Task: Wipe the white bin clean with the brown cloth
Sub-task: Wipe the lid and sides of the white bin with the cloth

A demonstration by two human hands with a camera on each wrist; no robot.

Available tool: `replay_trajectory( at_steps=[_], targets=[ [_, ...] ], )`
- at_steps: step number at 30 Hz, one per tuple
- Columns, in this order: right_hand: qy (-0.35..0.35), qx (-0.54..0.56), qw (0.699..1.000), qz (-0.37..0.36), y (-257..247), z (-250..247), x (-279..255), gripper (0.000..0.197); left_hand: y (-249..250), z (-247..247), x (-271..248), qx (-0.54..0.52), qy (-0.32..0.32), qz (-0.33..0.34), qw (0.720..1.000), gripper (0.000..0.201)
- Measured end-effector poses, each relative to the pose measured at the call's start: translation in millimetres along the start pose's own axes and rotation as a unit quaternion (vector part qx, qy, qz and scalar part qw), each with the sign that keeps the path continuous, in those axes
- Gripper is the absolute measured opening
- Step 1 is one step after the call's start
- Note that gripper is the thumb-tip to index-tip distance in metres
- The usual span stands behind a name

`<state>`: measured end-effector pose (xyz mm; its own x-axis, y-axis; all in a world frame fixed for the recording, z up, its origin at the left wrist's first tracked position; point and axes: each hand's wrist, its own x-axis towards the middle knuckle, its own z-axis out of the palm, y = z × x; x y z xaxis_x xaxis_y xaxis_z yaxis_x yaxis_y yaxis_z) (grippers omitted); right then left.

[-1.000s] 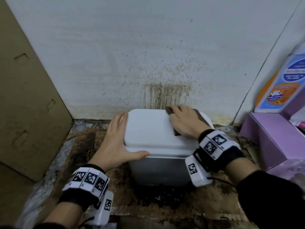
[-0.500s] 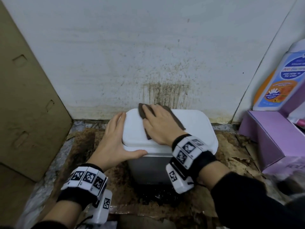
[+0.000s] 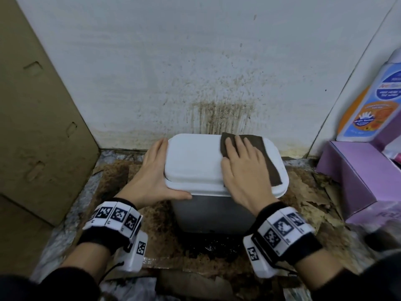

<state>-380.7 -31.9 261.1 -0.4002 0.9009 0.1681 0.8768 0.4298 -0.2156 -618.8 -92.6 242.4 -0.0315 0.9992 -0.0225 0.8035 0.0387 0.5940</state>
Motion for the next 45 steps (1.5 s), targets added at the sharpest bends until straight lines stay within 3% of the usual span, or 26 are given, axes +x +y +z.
replay_trajectory(
  at_steps=[4, 7, 10, 14, 17, 25, 30, 37, 45],
  targets=[
    [-0.026, 0.016, 0.999, -0.034, -51.1, 15.6, 9.1, 0.078, 0.4, 2.7, -0.1, -0.005, 0.020, 0.006, 1.000, 0.155],
    [-0.108, 0.076, 0.989, -0.072, -72.9, 13.2, 20.5, 0.069, 0.8, 3.1, -1.6, -0.023, 0.029, 0.014, 0.999, 0.159],
    [-0.179, 0.066, 0.971, -0.141, -62.1, 4.7, 27.2, 0.074, -2.3, 5.3, 0.6, -0.018, 0.038, 0.020, 0.999, 0.157],
    [-0.104, -0.050, 0.956, -0.268, -19.5, 6.6, 22.7, 0.078, -1.7, 7.6, 0.8, 0.003, 0.047, 0.019, 0.999, 0.152],
    [-0.074, -0.072, 0.943, -0.318, 11.0, 1.1, 19.0, 0.079, -0.4, 7.2, 0.8, 0.007, 0.048, 0.022, 0.999, 0.149],
    [-0.085, -0.026, 0.947, -0.308, 66.3, -14.0, 6.2, 0.078, -0.9, 7.2, 0.9, 0.018, 0.042, 0.019, 0.999, 0.148],
    [-0.045, -0.091, 0.948, -0.302, 37.2, -7.7, 17.9, 0.080, -0.5, 7.8, 3.5, 0.026, 0.050, 0.016, 0.998, 0.147],
    [-0.073, -0.107, 0.952, -0.278, -22.6, 4.5, 33.9, 0.092, -1.8, 8.3, 5.7, 0.011, 0.067, 0.030, 0.997, 0.148],
    [-0.085, -0.072, 0.950, -0.292, -16.7, 15.3, 34.6, 0.097, -6.5, 10.3, 5.4, 0.013, 0.067, 0.032, 0.997, 0.153]
  ],
)
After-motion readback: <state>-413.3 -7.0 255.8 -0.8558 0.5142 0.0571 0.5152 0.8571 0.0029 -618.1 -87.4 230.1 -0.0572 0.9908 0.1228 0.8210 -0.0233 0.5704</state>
